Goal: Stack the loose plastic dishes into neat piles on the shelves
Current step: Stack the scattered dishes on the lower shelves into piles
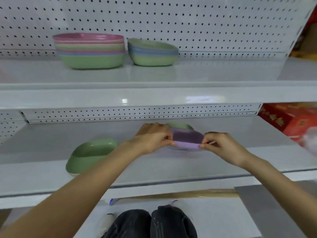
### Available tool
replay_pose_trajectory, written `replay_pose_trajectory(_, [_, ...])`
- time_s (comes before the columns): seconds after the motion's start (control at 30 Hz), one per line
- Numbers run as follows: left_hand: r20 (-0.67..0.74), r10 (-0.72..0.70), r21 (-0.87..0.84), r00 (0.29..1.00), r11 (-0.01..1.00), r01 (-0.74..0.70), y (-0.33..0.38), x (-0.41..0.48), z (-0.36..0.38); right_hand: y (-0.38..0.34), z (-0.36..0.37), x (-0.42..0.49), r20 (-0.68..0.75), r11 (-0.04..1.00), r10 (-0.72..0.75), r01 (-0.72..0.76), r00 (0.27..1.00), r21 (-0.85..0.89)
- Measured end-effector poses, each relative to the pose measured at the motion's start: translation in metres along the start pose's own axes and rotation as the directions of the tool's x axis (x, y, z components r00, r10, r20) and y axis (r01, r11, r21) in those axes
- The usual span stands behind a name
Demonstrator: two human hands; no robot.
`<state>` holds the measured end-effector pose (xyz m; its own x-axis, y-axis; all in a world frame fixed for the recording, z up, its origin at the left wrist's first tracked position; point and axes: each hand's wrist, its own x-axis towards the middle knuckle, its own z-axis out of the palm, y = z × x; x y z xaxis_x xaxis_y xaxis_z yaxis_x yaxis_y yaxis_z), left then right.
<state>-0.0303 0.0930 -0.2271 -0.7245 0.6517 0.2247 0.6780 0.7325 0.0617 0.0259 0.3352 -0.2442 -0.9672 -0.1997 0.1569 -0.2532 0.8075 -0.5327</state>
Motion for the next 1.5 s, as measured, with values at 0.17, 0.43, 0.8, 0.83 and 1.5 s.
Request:
replay_pose_trajectory(0.17, [0.027,-0.012,0.014,1.0,1.0,0.011,-0.003,0.023,0.012,0.024,0.002,0.015,-0.032,0.999,-0.027,0.025,0.999,-0.043])
replay_pose_trajectory(0.43, [0.112,-0.041,-0.116,0.993,0.992,0.054,-0.028,0.03,0.038,0.05,0.007,0.044,0.099,0.987,0.025,-0.008,0.995,-0.16])
replay_pose_trajectory(0.8, [0.387,-0.159,-0.21,0.908,0.944,0.255,-0.035,0.061,0.052,0.05,0.01,0.076,0.284,0.984,0.176,-0.178,0.943,-0.018])
replay_pose_trajectory(0.83, [0.402,-0.164,-0.218,0.901,0.938,0.268,-0.037,0.062,0.053,0.048,0.012,0.077,0.289,0.982,0.17,-0.187,0.942,0.033])
replay_pose_trajectory(1.5, [0.43,-0.128,-0.287,0.894,0.919,0.27,-0.053,0.068,0.064,0.048,0.023,0.086,0.256,0.992,0.12,-0.127,0.959,0.01])
